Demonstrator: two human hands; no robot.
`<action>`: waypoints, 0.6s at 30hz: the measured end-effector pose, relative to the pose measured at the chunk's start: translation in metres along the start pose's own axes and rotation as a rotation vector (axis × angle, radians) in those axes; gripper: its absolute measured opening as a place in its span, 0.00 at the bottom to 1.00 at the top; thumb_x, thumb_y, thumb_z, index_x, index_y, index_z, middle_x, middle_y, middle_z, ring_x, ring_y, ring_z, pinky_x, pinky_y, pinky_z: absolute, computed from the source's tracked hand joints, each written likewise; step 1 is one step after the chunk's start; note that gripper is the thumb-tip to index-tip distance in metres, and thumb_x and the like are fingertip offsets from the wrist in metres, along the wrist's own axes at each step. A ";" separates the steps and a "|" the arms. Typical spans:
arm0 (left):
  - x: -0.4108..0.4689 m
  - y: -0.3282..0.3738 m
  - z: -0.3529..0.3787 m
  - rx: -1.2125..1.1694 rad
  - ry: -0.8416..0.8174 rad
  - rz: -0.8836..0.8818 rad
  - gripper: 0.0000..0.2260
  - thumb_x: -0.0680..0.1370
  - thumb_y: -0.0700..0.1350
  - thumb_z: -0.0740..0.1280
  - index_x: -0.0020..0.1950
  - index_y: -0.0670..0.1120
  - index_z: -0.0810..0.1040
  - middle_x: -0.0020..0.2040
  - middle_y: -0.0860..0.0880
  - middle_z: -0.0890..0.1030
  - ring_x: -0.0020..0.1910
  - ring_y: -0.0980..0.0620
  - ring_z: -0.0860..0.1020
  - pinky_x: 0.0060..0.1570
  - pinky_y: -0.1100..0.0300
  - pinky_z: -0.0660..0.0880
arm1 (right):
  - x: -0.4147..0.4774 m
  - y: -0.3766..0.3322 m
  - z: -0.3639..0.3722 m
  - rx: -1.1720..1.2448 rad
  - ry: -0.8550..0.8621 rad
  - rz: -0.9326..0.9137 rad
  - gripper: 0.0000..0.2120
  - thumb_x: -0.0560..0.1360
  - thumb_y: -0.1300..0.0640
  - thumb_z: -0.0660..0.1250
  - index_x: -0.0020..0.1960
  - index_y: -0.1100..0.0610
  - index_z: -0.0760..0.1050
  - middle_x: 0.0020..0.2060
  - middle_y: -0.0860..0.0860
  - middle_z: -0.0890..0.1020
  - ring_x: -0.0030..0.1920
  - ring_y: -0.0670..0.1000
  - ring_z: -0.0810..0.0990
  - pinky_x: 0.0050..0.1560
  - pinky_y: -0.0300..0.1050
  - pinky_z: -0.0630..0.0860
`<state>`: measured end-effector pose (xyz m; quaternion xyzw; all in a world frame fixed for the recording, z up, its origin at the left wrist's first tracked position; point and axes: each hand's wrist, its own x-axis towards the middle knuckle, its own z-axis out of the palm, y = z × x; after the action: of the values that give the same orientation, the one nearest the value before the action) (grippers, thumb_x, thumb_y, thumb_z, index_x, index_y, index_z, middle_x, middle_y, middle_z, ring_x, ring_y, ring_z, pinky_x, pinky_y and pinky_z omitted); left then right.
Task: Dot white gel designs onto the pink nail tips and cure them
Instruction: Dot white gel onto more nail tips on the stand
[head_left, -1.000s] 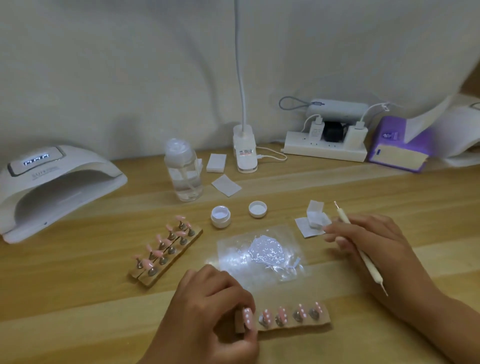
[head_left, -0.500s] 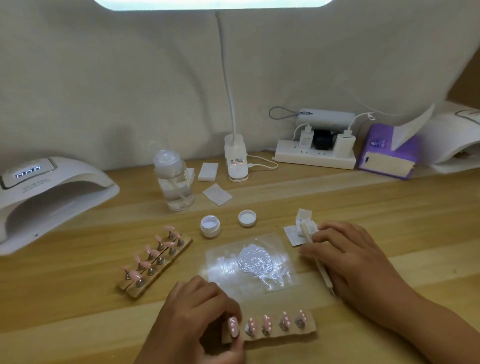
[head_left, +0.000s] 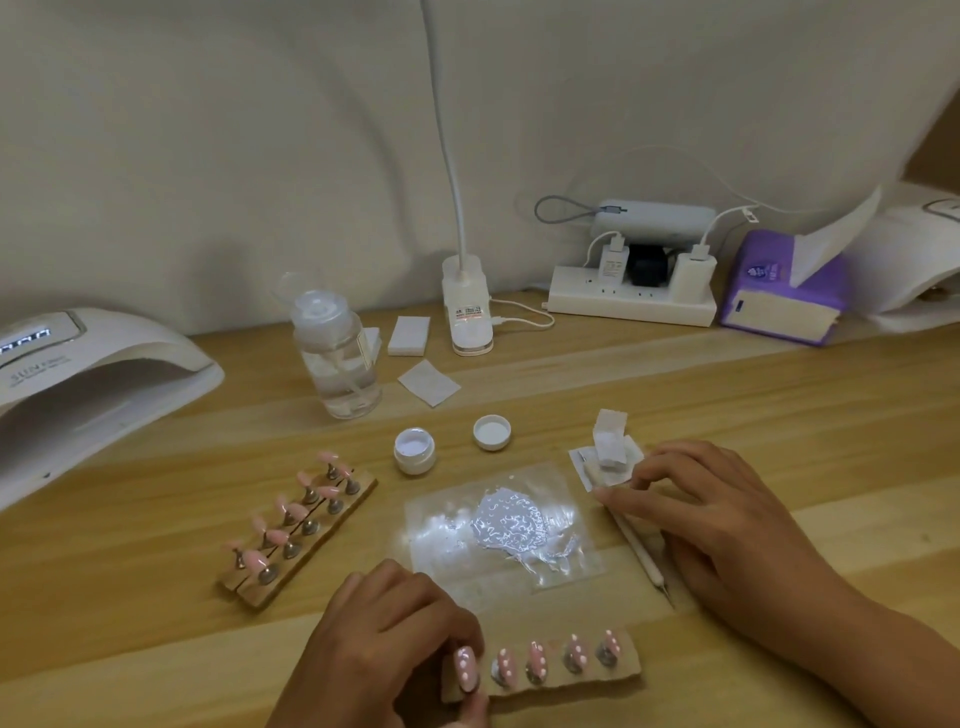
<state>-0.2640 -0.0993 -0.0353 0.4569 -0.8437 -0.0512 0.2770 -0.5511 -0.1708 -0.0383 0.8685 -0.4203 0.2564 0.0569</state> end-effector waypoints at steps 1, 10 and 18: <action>0.000 -0.001 -0.001 0.006 -0.008 0.012 0.05 0.66 0.52 0.74 0.38 0.56 0.81 0.37 0.60 0.78 0.40 0.60 0.74 0.44 0.62 0.68 | 0.000 0.000 0.000 0.011 0.007 0.000 0.21 0.72 0.59 0.57 0.57 0.52 0.84 0.47 0.50 0.81 0.55 0.52 0.74 0.53 0.47 0.72; 0.004 0.001 0.002 0.060 0.046 0.027 0.08 0.73 0.51 0.66 0.34 0.55 0.80 0.34 0.59 0.77 0.35 0.58 0.76 0.39 0.61 0.70 | -0.001 0.001 -0.003 0.029 0.022 0.030 0.21 0.72 0.60 0.57 0.58 0.53 0.84 0.47 0.49 0.81 0.55 0.50 0.74 0.55 0.42 0.70; 0.006 0.003 0.000 0.083 -0.040 0.002 0.09 0.71 0.56 0.65 0.33 0.59 0.81 0.32 0.61 0.76 0.38 0.65 0.70 0.39 0.68 0.68 | 0.000 0.003 -0.004 0.119 0.137 0.149 0.17 0.73 0.59 0.59 0.57 0.54 0.83 0.47 0.45 0.81 0.53 0.48 0.75 0.53 0.44 0.70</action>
<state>-0.2688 -0.1020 -0.0320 0.4660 -0.8510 -0.0248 0.2409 -0.5550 -0.1709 -0.0350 0.8172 -0.4626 0.3434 0.0147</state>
